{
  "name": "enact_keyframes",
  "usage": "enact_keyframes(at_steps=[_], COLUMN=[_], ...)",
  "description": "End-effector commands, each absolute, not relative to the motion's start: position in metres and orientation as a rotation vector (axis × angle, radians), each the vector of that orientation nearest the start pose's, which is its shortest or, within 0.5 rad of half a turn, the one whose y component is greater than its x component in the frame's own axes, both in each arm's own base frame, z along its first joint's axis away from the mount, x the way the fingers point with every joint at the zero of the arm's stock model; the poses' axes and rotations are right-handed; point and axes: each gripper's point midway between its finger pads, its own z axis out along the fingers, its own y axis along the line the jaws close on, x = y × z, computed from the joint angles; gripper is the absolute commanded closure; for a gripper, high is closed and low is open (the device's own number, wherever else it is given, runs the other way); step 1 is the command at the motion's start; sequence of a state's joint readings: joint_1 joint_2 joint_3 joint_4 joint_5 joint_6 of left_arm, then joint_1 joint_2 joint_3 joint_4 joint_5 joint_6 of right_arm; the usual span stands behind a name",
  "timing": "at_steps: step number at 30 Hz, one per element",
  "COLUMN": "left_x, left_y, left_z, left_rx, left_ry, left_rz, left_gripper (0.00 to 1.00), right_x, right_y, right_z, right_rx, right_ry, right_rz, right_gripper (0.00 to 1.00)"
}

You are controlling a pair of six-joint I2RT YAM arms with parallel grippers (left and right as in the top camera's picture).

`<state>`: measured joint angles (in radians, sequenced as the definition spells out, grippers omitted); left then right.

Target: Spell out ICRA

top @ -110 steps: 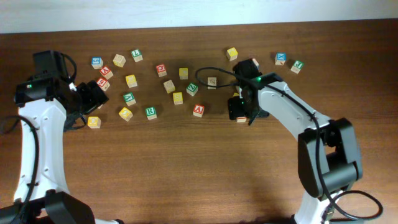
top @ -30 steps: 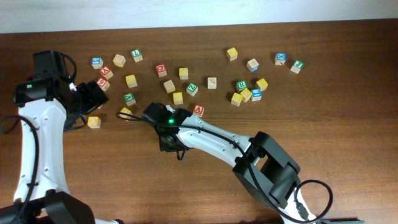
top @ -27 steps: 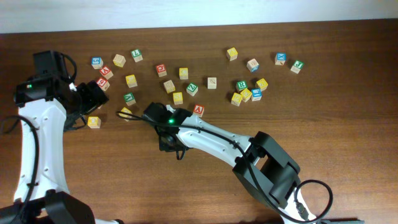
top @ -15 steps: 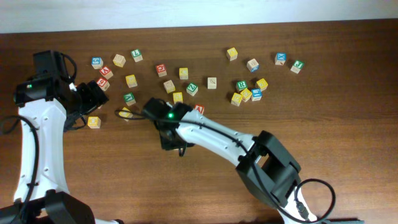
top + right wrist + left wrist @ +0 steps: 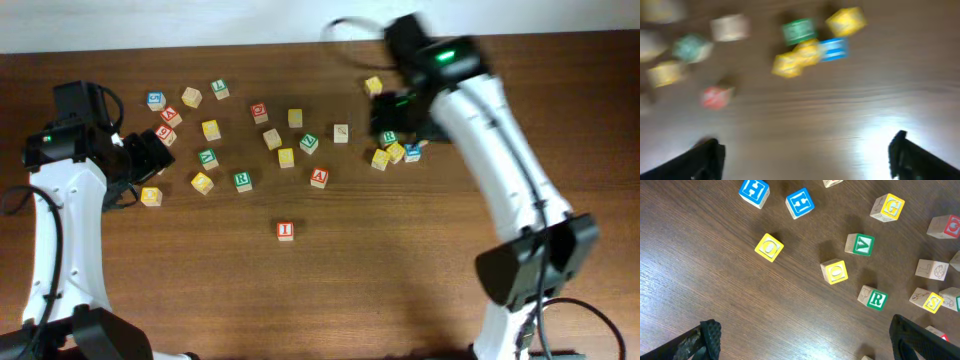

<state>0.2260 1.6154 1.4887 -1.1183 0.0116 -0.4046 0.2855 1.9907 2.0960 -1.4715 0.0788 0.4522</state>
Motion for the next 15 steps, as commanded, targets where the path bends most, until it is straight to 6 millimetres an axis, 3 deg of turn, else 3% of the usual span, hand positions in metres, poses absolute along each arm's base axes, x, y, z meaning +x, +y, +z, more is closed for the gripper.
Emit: enact_keyframes(at_steps=[1,5,12,13,15], left_x=[0.354,0.354,0.357,0.356,0.361], left_y=[0.081,0.081,0.073,0.065,0.023], left_z=[0.181,0.181,0.181,0.181,0.19], left_rx=[-0.868,-0.868,-0.865,-0.859,-0.774], left_ry=[2.658,2.658,2.654,2.669,2.68], left_rz=[-0.059,-0.059,-0.13,-0.187,-0.538], left_gripper=[0.01,0.01,0.01,0.01,0.01], right_x=[0.409,0.4,0.38,0.377,0.374], right_y=[0.013,-0.086,-0.152,-0.159,-0.165], right_z=[0.201,0.201,0.2,0.2,0.2], right_rx=[0.44,0.793,1.056,1.081,1.103], right_ry=[2.902,2.834,2.758,2.749,2.741], right_rz=[-0.102,-0.138,-0.103,-0.105,-0.108], right_gripper=[0.02,0.02,0.02,0.02,0.01])
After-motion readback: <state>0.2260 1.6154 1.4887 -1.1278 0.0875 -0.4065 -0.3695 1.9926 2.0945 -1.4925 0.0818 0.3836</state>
